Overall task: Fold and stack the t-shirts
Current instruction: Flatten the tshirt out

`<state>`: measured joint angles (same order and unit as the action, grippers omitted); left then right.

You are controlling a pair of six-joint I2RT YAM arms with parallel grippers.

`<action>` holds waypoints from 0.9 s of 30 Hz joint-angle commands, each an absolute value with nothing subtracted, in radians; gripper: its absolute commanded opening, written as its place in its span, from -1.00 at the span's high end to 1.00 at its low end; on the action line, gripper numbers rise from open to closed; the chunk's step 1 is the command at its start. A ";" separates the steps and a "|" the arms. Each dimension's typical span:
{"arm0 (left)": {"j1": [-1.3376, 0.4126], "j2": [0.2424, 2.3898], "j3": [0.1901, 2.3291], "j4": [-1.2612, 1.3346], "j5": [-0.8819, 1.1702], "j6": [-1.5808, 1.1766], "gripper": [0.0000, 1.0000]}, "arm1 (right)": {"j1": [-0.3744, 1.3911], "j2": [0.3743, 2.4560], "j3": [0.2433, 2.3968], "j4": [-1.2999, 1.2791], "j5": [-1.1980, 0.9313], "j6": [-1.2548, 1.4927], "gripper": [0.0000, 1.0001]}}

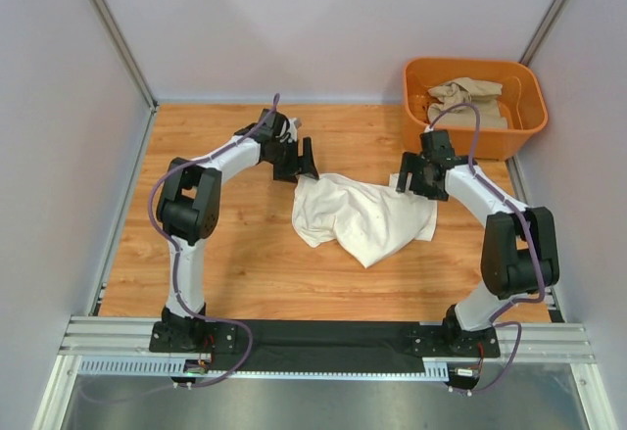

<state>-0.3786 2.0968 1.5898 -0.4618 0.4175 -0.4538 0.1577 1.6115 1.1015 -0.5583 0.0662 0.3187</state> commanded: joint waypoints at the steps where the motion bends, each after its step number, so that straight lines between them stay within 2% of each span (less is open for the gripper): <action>1: -0.377 2.129 1.617 -0.474 0.515 -0.449 -0.63 | 0.183 1.649 1.158 -0.505 0.100 0.288 -0.68; 2: -0.377 2.131 1.617 -0.486 0.514 -0.449 -0.48 | 0.187 1.661 1.164 -0.503 0.121 0.282 -0.67; 4: -0.376 2.122 1.595 -0.492 0.511 -0.449 -0.35 | 0.198 1.689 1.178 -0.497 0.139 0.265 -0.58; 6: -0.371 2.083 1.551 -0.482 0.511 -0.451 -0.01 | 0.204 1.698 1.186 -0.485 0.156 0.258 -0.44; 7: -0.368 2.063 1.539 -0.482 0.509 -0.453 0.15 | 0.204 1.700 1.189 -0.482 0.158 0.256 0.00; 8: -0.361 2.045 1.526 -0.489 0.508 -0.453 0.44 | 0.206 1.688 1.193 -0.485 0.163 0.258 0.41; 9: -0.356 1.998 1.502 -0.495 0.502 -0.451 0.65 | 0.207 1.674 1.192 -0.489 0.166 0.262 0.97; 10: -0.351 1.967 1.490 -0.517 0.491 -0.449 0.87 | 0.210 1.658 1.189 -0.495 0.175 0.262 0.99; 11: -0.341 1.933 1.459 -0.529 0.477 -0.446 1.00 | 0.212 1.619 1.184 -0.518 0.179 0.258 0.99; 14: -0.324 1.749 1.373 -0.577 0.414 -0.422 1.00 | 0.224 1.516 1.177 -0.584 0.215 0.242 0.99; 21: -0.308 1.137 1.221 -0.742 0.233 -0.416 1.00 | 0.248 0.975 1.210 -0.893 0.281 0.326 1.00; 25: -0.308 0.828 1.190 -0.823 0.190 -0.449 1.00 | 0.252 0.819 1.354 -1.030 0.218 0.420 1.00; 27: -0.308 0.754 1.201 -0.869 0.169 -0.443 1.00 | 0.252 0.772 1.431 -1.060 0.201 0.448 1.00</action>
<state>-0.3080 0.8310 1.2148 -0.7399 0.2340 -0.4305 0.2481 0.7967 1.3582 -0.9195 0.2214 0.3740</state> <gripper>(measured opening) 0.019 0.006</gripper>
